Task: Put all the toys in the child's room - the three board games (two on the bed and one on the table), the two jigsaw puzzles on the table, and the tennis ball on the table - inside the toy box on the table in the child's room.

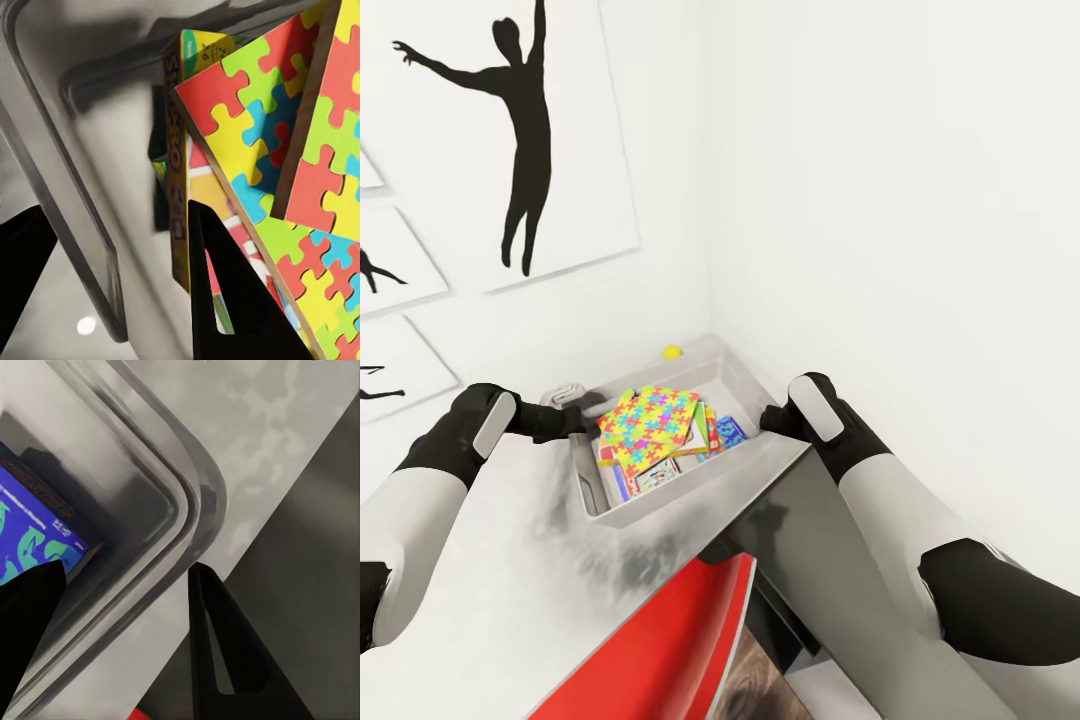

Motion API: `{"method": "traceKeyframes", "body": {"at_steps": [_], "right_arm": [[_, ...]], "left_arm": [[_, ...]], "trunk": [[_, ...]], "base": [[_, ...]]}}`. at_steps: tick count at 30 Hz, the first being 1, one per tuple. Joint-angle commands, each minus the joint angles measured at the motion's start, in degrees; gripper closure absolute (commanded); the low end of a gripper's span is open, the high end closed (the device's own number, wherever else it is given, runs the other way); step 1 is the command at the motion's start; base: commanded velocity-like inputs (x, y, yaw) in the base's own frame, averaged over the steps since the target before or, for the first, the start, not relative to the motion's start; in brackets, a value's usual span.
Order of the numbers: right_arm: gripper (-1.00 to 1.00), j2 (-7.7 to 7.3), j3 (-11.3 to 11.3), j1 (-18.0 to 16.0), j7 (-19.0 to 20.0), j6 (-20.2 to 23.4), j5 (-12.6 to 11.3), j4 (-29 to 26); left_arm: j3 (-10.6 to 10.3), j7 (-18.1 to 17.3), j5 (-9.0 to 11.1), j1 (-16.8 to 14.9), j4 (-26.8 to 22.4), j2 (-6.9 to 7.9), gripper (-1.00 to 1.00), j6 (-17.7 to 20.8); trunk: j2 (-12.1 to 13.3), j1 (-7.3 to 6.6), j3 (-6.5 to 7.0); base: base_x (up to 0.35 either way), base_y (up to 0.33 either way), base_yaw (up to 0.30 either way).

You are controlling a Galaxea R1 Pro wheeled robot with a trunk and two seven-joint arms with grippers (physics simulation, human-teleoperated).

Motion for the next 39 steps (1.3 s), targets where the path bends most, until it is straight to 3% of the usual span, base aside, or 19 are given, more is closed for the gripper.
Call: {"method": "traceKeyframes", "body": {"at_steps": [1, 24, 39], "right_arm": [[1.00, 0.00, 0.2, -0.1, -0.5, -0.6, -2.2, -0.1], [1.00, -0.04, 0.1, 0.0, -0.5, -0.6, -2.2, -0.1], [1.00, -0.08, 0.0, 0.0, -0.5, -0.6, -2.2, -0.1]], "left_arm": [[-0.2, -0.6, 0.4, -0.1, 0.0, 0.04, 1.00, 0.1], [-0.1, -0.7, 0.4, -0.1, 0.0, -0.04, 1.00, 0.1], [-0.1, -0.6, 0.4, -0.1, 0.0, -0.05, 1.00, 0.1]], "trunk": [[-0.1, 0.03, -0.04], [-0.1, 0.03, 2.06], [-0.1, 0.03, 2.17]], "base": [[-0.002, 0.006, 0.000], [-0.080, 0.000, 0.000], [-0.184, 0.141, 0.000]]}}
